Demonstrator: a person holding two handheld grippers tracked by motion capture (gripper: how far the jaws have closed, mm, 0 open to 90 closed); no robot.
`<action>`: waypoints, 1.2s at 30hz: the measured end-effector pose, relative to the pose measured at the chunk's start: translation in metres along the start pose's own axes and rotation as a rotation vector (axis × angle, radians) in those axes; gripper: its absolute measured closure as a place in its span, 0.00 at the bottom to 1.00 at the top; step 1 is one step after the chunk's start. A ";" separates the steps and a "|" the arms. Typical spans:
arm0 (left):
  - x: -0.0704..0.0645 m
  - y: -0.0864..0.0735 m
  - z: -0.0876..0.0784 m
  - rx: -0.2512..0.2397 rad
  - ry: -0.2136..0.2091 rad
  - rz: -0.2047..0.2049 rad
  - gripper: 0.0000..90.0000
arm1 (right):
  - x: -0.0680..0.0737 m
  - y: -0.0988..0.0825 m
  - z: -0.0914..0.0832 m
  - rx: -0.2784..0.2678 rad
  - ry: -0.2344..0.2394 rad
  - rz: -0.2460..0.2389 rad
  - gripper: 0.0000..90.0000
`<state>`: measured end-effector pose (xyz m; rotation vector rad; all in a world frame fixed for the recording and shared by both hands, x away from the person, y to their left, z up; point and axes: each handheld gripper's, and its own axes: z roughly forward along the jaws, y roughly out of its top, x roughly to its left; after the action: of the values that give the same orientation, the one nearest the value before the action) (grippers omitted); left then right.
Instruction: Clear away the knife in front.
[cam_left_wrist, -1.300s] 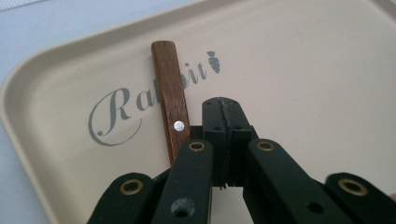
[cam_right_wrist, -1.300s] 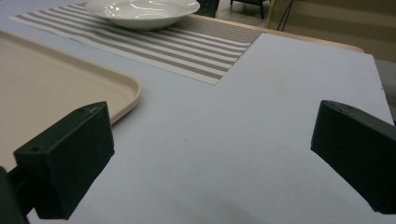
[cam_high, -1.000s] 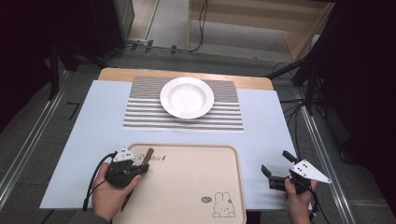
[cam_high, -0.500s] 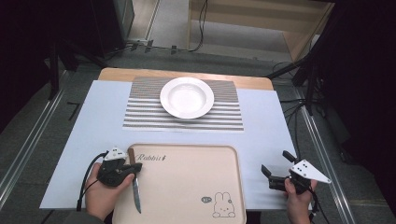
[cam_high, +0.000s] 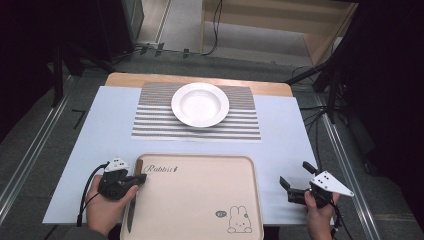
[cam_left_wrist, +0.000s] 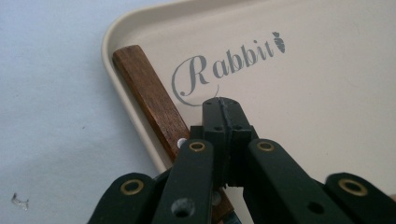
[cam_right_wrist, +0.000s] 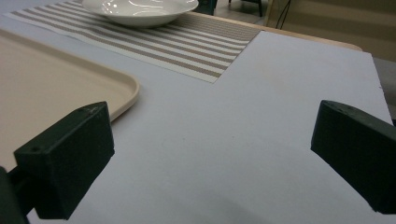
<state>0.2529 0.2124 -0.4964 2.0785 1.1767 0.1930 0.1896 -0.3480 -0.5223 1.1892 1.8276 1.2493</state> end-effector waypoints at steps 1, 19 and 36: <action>0.000 0.000 0.000 -0.002 0.002 -0.001 1.00 | 0.000 0.000 0.000 0.000 0.000 0.000 0.00; -0.007 0.000 -0.018 -0.287 -0.057 0.101 0.32 | -0.001 0.000 0.000 -0.007 -0.002 0.001 0.00; 0.009 -0.002 -0.037 -0.371 -0.059 0.107 0.00 | -0.003 -0.001 -0.002 -0.012 -0.014 0.027 0.00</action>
<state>0.2397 0.2392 -0.4725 1.8063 0.9157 0.3683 0.1888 -0.3516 -0.5222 1.2163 1.7978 1.2621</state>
